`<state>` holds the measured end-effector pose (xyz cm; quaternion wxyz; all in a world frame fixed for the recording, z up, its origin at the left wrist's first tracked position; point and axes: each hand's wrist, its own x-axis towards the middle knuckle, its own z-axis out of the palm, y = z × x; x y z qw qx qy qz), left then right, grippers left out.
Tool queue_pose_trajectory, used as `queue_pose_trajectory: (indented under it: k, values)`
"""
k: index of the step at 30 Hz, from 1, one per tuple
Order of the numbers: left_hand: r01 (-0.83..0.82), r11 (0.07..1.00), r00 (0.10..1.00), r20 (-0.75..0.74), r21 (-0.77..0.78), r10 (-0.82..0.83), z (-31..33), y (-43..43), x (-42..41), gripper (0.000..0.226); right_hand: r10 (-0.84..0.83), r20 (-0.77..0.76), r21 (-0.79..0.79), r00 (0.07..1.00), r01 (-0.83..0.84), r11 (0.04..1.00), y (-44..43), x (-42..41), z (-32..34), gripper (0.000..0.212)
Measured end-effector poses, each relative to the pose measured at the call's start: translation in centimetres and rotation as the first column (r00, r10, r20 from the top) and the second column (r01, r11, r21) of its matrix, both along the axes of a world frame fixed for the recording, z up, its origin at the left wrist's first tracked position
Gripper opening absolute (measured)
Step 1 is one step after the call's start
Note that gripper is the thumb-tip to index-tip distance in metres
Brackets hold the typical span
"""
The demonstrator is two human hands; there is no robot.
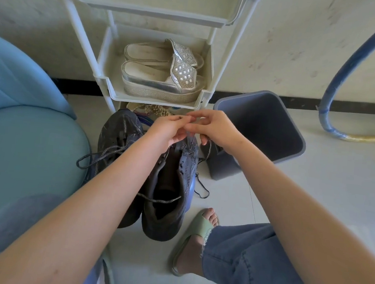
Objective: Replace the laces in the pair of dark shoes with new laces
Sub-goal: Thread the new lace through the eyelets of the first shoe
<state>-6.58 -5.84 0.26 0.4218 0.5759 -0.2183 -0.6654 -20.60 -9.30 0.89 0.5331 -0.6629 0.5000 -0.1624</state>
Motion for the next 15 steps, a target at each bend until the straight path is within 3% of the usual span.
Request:
queue_pose_trajectory:
  k: [2, 4, 6, 8, 11, 13, 15]
  values:
    - [-0.013, 1.0, 1.0, 0.011, 0.026, 0.013, -0.2, -0.2, 0.2, 0.02, -0.018, 0.001, -0.009, 1.0, 0.018, 1.0, -0.1, 0.0, -0.2, 0.029]
    - [0.048, 0.996, 0.971, 0.231, 0.07, -0.063, -0.6, -0.4, 0.3, 0.02, -0.063, -0.037, -0.015, 0.997, 0.062, 0.998, -0.3, 0.0, -0.6, 0.02]
    - [0.186, 0.969, 0.81, 0.533, 0.16, -0.243, -1.2, -0.2, 0.3, 0.026, -0.096, -0.145, -0.011, 0.985, 0.095, 0.995, -0.6, -0.1, -1.3, 0.017]
    - [0.328, 0.915, 0.586, 0.709, 0.234, -0.392, -2.0, 0.4, 0.1, 0.032, -0.085, -0.233, 0.032, 0.969, 0.095, 0.995, -0.7, -0.4, -2.0, 0.015]
    - [0.436, 0.831, 0.338, 0.793, 0.346, -0.507, -2.7, 1.0, -0.4, 0.044, -0.025, -0.315, 0.085, 0.949, 0.054, 0.995, -0.6, -0.7, -2.9, 0.014]
    - [0.442, 0.803, 0.281, 0.789, 0.399, -0.546, -3.1, 0.8, -0.5, 0.053, 0.003, -0.366, 0.084, 0.931, 0.029, 0.996, -0.4, -0.6, -3.3, 0.017]
    - [0.408, 0.81, 0.307, 0.773, 0.421, -0.556, -3.5, 0.7, -0.5, 0.054, 0.014, -0.399, 0.082, 0.917, 0.021, 0.996, -0.2, -0.4, -3.5, 0.019]
